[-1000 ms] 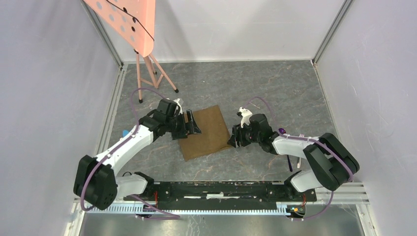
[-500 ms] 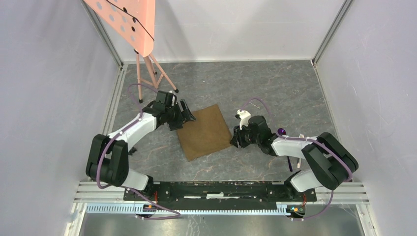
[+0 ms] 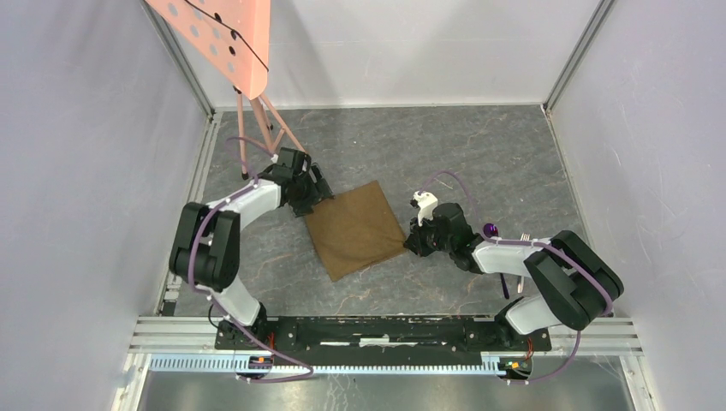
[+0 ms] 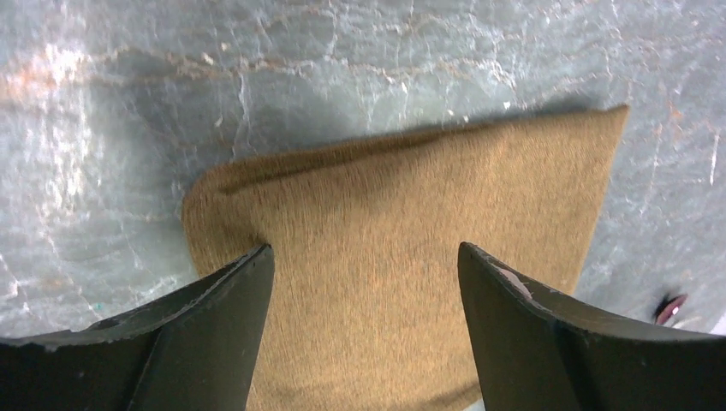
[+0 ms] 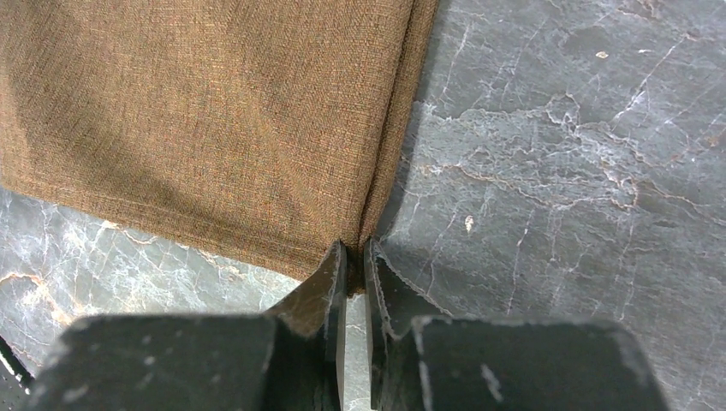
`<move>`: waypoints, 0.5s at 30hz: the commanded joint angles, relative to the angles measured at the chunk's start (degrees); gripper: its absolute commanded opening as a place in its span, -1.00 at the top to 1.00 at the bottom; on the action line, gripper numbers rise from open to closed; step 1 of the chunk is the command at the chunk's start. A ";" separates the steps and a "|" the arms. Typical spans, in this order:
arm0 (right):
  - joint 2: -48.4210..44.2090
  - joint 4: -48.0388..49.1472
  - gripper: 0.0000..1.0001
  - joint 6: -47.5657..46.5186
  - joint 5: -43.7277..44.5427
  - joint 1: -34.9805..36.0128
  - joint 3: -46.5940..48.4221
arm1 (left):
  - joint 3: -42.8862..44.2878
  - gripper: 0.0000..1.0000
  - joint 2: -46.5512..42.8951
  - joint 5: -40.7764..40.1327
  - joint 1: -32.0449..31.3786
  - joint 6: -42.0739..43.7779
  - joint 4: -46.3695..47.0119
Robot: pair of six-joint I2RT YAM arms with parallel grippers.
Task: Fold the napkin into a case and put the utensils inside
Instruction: Pick up the lower triangle-folded napkin from the center of the board.
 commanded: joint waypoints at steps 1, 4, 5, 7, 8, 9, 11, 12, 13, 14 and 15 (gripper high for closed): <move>0.49 -8.35 0.75 -1.52 4.08 -0.25 -2.05 | 7.09 -0.68 5.30 -3.85 0.67 4.51 -3.43; -0.23 -9.04 0.76 -1.22 3.02 -0.22 -1.16 | 4.14 -0.82 -1.20 -7.93 -1.04 5.68 -2.17; -0.45 -9.14 0.75 -0.89 2.68 -0.32 -1.02 | 2.93 -0.85 -3.91 -7.99 -1.18 5.57 -2.14; -0.72 -9.30 0.75 -0.46 2.04 -0.24 -0.61 | -0.32 -0.92 -10.13 -7.40 -1.11 4.55 -2.79; -0.67 -9.31 0.75 -0.27 1.56 -0.24 -0.39 | -3.37 -0.98 -14.34 -6.66 -1.08 3.63 -2.40; -0.66 -9.39 0.75 -0.16 1.38 -0.20 -0.18 | -6.84 -1.00 -18.16 -4.29 -1.06 2.06 -1.67; -0.43 -9.48 0.75 0.02 0.73 -0.28 0.22 | -12.94 -1.00 -24.29 -1.19 -1.10 -1.47 -1.13; -0.36 -9.48 0.75 0.14 0.53 -0.26 0.46 | -15.64 -1.00 -26.54 0.43 -0.91 -3.73 -0.35; -0.32 -9.40 0.76 0.30 0.21 -0.22 0.58 | -18.53 -1.00 -28.78 2.33 -0.87 -5.41 0.45; -0.20 -9.37 0.76 0.39 -0.08 -0.21 0.78 | -20.92 -1.00 -30.71 3.76 -0.88 -7.27 1.22; -0.01 -9.23 0.77 0.56 -0.49 -0.29 0.92 | -22.68 -1.00 -31.90 5.44 -0.90 -8.59 2.62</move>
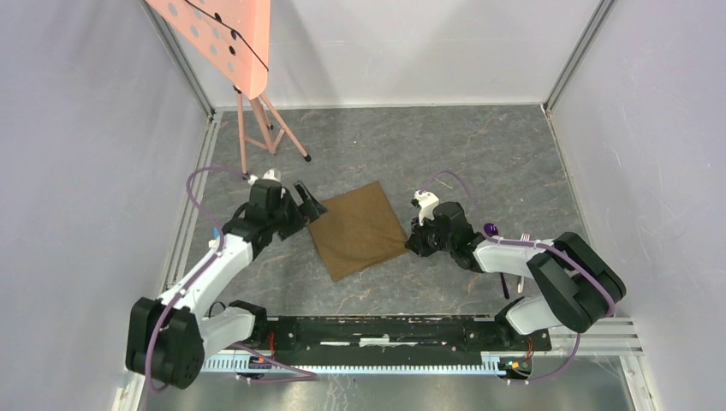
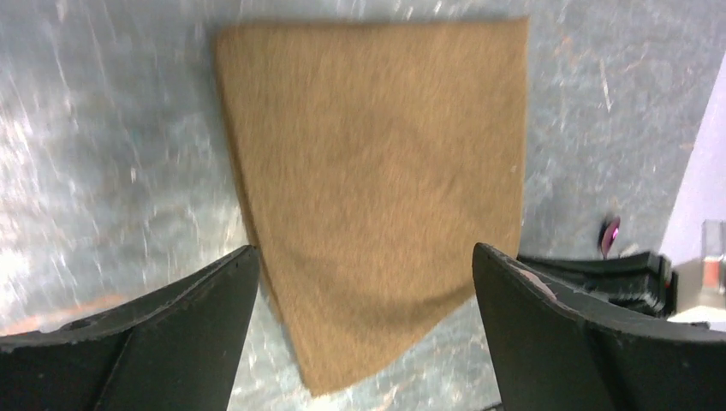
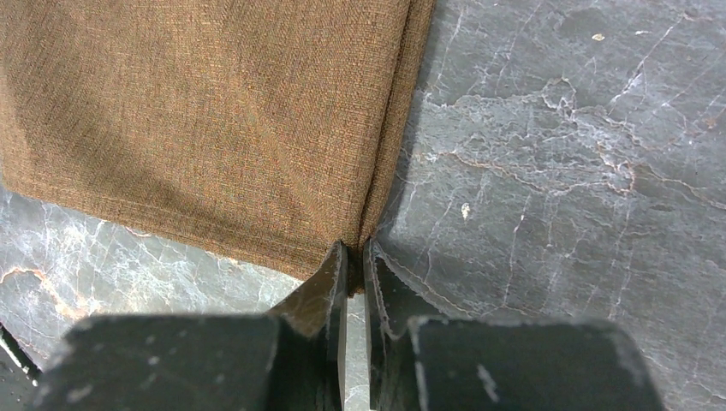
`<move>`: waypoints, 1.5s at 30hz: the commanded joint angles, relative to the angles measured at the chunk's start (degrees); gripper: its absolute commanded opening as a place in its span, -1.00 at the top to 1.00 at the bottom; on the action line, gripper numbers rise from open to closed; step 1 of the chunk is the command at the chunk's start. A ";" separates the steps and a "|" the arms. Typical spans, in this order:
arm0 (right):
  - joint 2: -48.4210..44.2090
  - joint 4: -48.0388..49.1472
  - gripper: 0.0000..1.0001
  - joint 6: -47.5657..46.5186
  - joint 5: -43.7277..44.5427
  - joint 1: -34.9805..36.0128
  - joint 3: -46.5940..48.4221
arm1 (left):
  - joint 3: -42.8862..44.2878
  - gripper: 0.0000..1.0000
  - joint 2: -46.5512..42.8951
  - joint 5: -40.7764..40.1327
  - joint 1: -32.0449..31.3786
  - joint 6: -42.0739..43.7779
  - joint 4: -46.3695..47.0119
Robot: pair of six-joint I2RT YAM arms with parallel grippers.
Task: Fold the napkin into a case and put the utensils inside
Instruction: Pick up the lower triangle-folded napkin from the center of the board.
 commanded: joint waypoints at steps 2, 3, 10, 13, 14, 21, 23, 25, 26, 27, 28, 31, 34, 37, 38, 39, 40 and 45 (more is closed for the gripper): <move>1.20 -6.45 0.78 0.09 -0.48 -0.11 0.74 | -11.26 -1.00 -5.63 8.90 0.14 -10.71 4.95; 1.23 -6.52 0.79 0.06 -0.50 -0.16 0.90 | -12.64 -1.00 -6.35 9.39 0.07 -11.53 5.73; 1.18 -6.89 0.83 -0.10 -0.39 -0.13 1.18 | -17.47 -1.00 -0.41 13.03 0.12 -13.16 16.66; 0.94 -6.77 0.84 -0.25 -0.34 -0.17 0.90 | -18.04 -1.00 4.22 15.52 0.07 -12.21 21.76; 1.00 -6.75 0.84 -0.24 -0.29 -0.18 0.77 | -18.66 -1.00 5.56 16.57 0.09 -12.34 24.07; 1.50 -6.42 0.86 -0.14 -0.61 -0.11 0.76 | -19.19 -0.98 3.23 21.90 0.06 -13.34 25.68; 1.49 -6.61 0.87 -0.25 -0.62 -0.20 1.03 | -18.77 -0.98 -0.09 24.91 0.06 -15.06 24.31; 1.37 -6.63 0.87 -0.22 -0.49 -0.11 1.13 | -18.60 -0.99 -3.36 27.05 -0.03 -17.03 23.63; 1.42 -6.62 0.88 -0.22 -0.51 -0.15 1.11 | -18.15 -0.99 -4.86 27.80 -0.07 -17.28 22.83; 1.38 -6.55 0.88 -0.19 -0.53 -0.08 1.11 | -17.47 -1.00 -5.73 28.50 -0.12 -17.30 21.58; 1.46 -6.44 0.88 -0.09 -0.60 -0.07 1.11 | -16.92 -1.00 -6.25 29.80 -0.11 -17.50 21.08; 1.41 -6.12 0.90 0.34 -1.02 -0.12 1.03 | -15.75 -1.00 -6.40 34.32 -0.12 -19.49 21.24; 1.27 -6.16 0.91 0.44 -1.13 -0.16 1.11 | -15.88 -1.00 -8.56 36.66 -0.14 -22.70 23.06; 0.90 -6.61 0.91 0.31 -1.14 -0.08 1.26 | -15.22 -1.00 -12.46 36.61 -0.07 -24.74 21.99; 0.82 -6.91 0.91 0.16 -1.01 -0.05 1.32 | -14.17 -1.00 -13.79 35.56 -0.11 -23.94 18.33; 0.61 -7.18 0.91 -0.03 -0.90 -0.16 1.37 | -12.65 -1.00 -14.73 34.57 -0.12 -22.58 13.37; 0.46 -7.53 0.90 -0.15 -0.72 -0.10 1.46 | -11.35 -1.00 -15.55 33.37 -0.08 -21.17 9.07; -0.64 -9.32 0.54 -0.70 0.01 -0.13 2.41 | 0.05 -1.00 -14.92 12.06 -0.11 -12.35 -26.53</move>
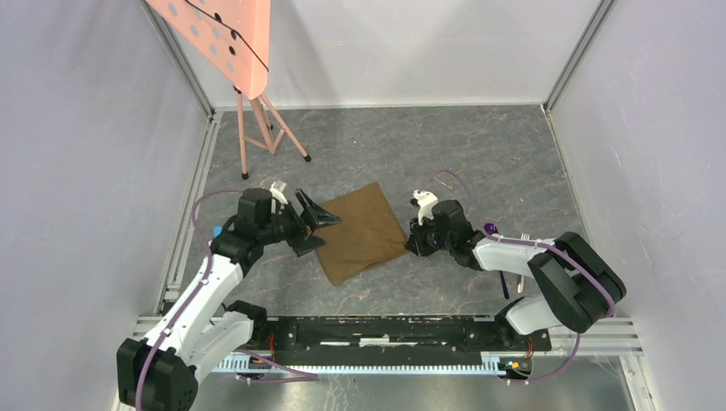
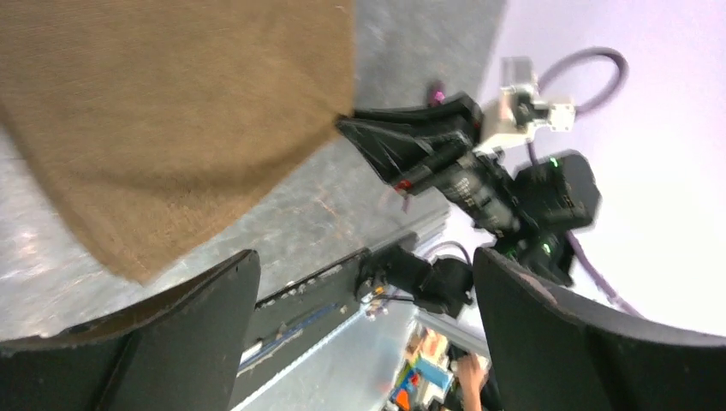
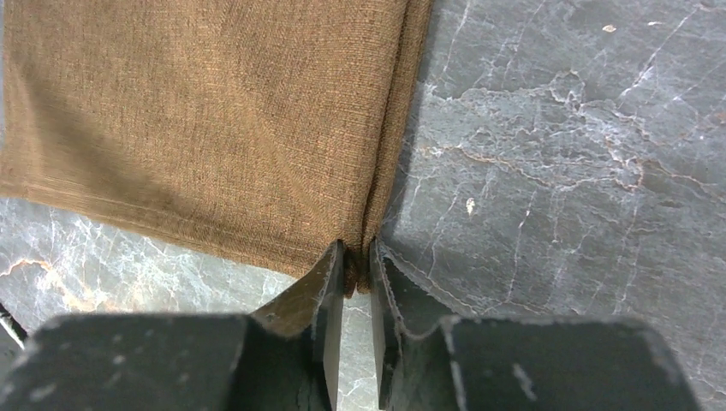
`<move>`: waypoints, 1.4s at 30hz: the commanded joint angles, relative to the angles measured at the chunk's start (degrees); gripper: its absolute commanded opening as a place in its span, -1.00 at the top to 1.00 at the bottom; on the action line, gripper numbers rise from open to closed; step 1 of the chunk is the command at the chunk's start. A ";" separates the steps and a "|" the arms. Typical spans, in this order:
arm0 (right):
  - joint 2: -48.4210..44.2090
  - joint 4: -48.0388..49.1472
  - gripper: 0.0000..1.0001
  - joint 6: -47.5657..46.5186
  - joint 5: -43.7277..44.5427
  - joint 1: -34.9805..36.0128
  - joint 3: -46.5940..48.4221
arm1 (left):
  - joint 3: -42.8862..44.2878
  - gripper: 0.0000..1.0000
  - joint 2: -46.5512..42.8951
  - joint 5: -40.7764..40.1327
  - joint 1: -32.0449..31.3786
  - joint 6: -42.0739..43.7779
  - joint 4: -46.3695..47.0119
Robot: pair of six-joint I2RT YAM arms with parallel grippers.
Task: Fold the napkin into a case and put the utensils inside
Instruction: Pick up the lower triangle-folded napkin from the center of the board.
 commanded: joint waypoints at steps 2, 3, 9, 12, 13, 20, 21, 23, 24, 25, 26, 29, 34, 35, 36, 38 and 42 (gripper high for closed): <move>-1.50 -7.74 0.39 -0.98 1.91 -0.05 1.60 | 10.93 -1.00 1.53 -24.89 0.19 7.34 -35.26; -2.01 -8.68 0.29 -1.16 2.41 -0.08 2.11 | 11.64 -1.00 1.49 -27.08 0.29 7.99 -36.10; -6.09 -17.69 -0.09 -3.43 7.20 0.81 8.00 | 8.33 -1.00 1.41 -12.05 0.27 13.49 -13.03; -6.58 -19.48 -0.18 -3.43 7.59 2.21 11.26 | 9.91 -1.00 7.84 -10.60 0.27 13.64 -6.36; -6.21 -19.26 -0.18 -3.13 7.47 2.79 12.28 | 11.01 -1.00 10.27 -10.20 0.29 14.39 -4.70; -0.90 -11.12 0.34 2.00 -0.74 6.30 14.58 | 13.60 -1.00 19.01 -10.57 0.36 15.16 1.14; -0.06 -9.62 0.44 2.61 -1.27 6.32 14.17 | 13.56 -1.00 18.85 -10.80 0.41 15.76 0.48; 2.57 -9.88 0.58 2.45 -1.44 6.29 14.74 | 13.31 -1.00 18.35 -10.56 0.36 16.98 -1.02; 3.75 -9.48 0.63 2.46 -1.93 6.31 14.47 | 13.09 -1.00 17.81 -10.45 0.42 17.51 -2.15; 4.73 -8.86 0.65 2.40 -2.24 6.31 13.77 | 12.85 -1.00 17.05 -10.38 0.37 18.00 -2.91; 5.44 -8.50 0.67 2.13 -2.06 6.25 13.20 | 12.39 -1.00 15.97 -10.42 0.37 18.26 -3.48; 6.66 -10.40 0.70 -0.63 2.16 5.25 11.86 | 11.40 -1.00 12.23 -11.20 0.34 19.12 -5.42; 6.83 -16.35 0.70 -8.53 13.26 2.99 12.56 | 11.50 -1.00 8.01 -11.27 0.36 20.25 -8.52; 6.65 -17.72 0.70 -10.30 15.90 2.98 13.21 | 11.61 -1.00 7.40 -11.54 0.36 20.54 -8.93; 6.30 -18.78 0.67 -12.11 17.55 2.98 14.03 | 11.71 -1.00 6.76 -12.14 0.36 20.74 -9.53; 5.29 -21.54 0.54 -14.39 21.23 3.50 16.02 | 12.05 -1.00 5.30 -14.32 0.39 21.41 -11.11; 1.73 -29.27 0.00 -14.86 25.72 10.31 23.47 | 13.64 -1.00 2.01 -25.13 0.36 21.62 -17.08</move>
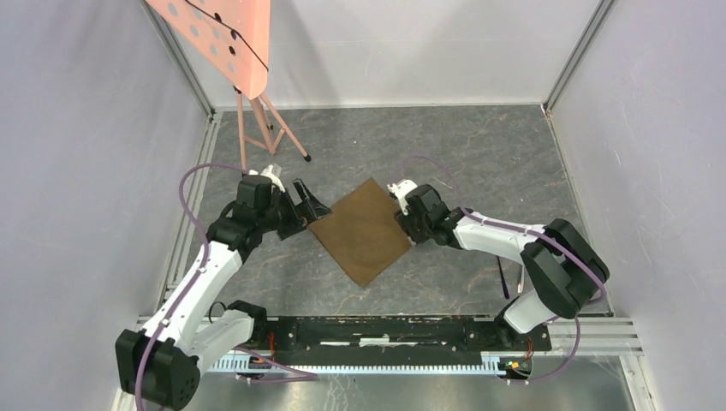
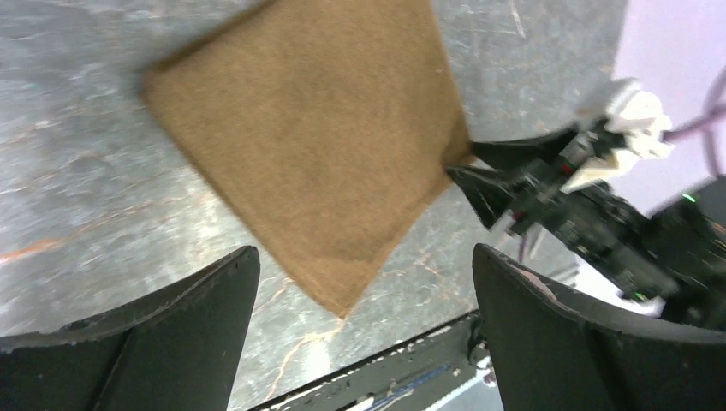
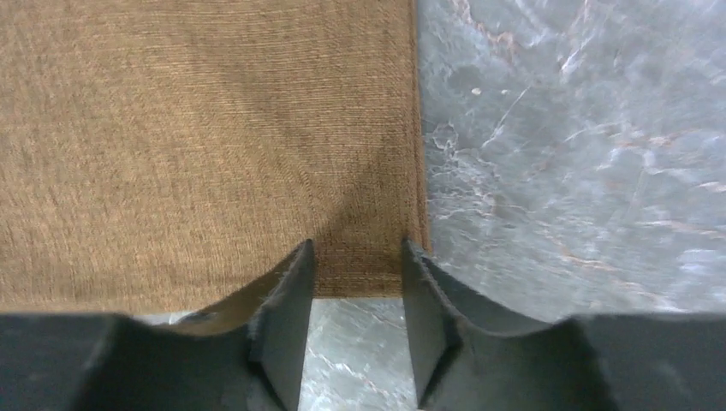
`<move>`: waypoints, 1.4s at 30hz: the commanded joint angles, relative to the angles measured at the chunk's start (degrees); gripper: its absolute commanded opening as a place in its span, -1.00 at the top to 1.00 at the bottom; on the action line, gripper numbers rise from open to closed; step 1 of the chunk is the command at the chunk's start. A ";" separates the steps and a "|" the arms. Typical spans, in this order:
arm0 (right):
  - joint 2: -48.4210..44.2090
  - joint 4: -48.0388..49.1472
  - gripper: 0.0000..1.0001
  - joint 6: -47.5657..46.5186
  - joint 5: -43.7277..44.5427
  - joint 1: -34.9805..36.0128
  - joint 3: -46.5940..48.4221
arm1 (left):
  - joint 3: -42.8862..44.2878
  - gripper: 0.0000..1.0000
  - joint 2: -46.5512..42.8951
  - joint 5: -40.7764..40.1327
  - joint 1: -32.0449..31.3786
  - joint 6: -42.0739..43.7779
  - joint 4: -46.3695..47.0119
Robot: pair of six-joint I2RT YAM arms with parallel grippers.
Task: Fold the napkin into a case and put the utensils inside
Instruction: Pick up the lower triangle-folded napkin from the center of the board.
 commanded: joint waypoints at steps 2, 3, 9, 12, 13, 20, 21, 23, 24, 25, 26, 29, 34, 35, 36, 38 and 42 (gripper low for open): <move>-5.29 -12.15 -0.34 -3.55 8.74 11.53 11.74 | 3.71 -1.00 -5.48 -18.79 0.19 1.60 -10.75; -4.86 -13.15 -0.45 -1.72 5.26 13.20 13.71 | 4.11 -1.00 -6.87 -23.47 0.14 0.85 -13.21; 10.81 -28.56 -0.68 6.78 -4.55 21.05 30.01 | 0.70 -1.00 -20.30 -31.48 0.15 -1.16 -13.45; 15.90 -32.84 -0.67 8.25 -1.97 23.42 35.18 | -0.01 -1.00 -25.99 -32.27 0.14 -1.10 -13.37; 17.23 -34.46 -0.64 8.55 -1.61 23.73 36.90 | 0.10 -1.00 -27.42 -32.59 0.14 -0.86 -13.71; 24.42 -40.08 -0.21 9.27 -0.27 25.99 44.12 | 2.82 -1.00 -32.60 -36.90 0.19 2.73 -17.92; 25.22 -40.84 -0.14 9.23 -0.16 26.31 44.90 | 3.04 -1.00 -32.88 -37.15 0.19 3.21 -18.25; 26.41 -42.05 -0.05 9.39 -0.18 26.80 46.53 | 3.24 -1.00 -33.28 -37.20 0.20 3.80 -18.41; 26.86 -42.38 0.00 9.54 -0.28 27.08 47.14 | 3.27 -1.00 -33.27 -37.12 0.14 4.04 -18.41; 27.23 -42.69 0.02 9.68 -0.43 27.26 47.59 | 3.24 -1.00 -33.36 -37.07 0.15 4.10 -18.41; 27.50 -42.86 0.03 9.74 -0.70 27.40 47.81 | 3.31 -1.00 -33.35 -36.94 0.19 4.26 -18.40; 28.11 -43.26 0.01 10.10 -1.20 27.75 48.13 | 3.33 -1.00 -33.25 -36.68 0.20 4.75 -18.26; 29.55 -44.53 -0.11 10.12 -1.02 28.22 48.44 | 3.53 -1.00 -33.52 -36.62 0.14 5.59 -18.49; 29.99 -44.73 -0.13 10.11 -1.10 28.36 48.60 | 3.53 -1.00 -33.75 -36.60 0.14 5.69 -18.50; 30.23 -44.94 -0.13 10.15 -0.95 28.47 48.69 | 3.52 -1.00 -33.94 -36.71 0.14 5.86 -18.50; 30.77 -45.11 -0.13 10.13 -0.81 28.48 48.62 | 3.52 -1.00 -34.36 -36.85 0.14 5.98 -18.58; 31.90 -45.30 -0.13 10.01 -0.52 28.58 48.40 | 3.83 -1.00 -34.83 -36.96 0.14 6.21 -18.92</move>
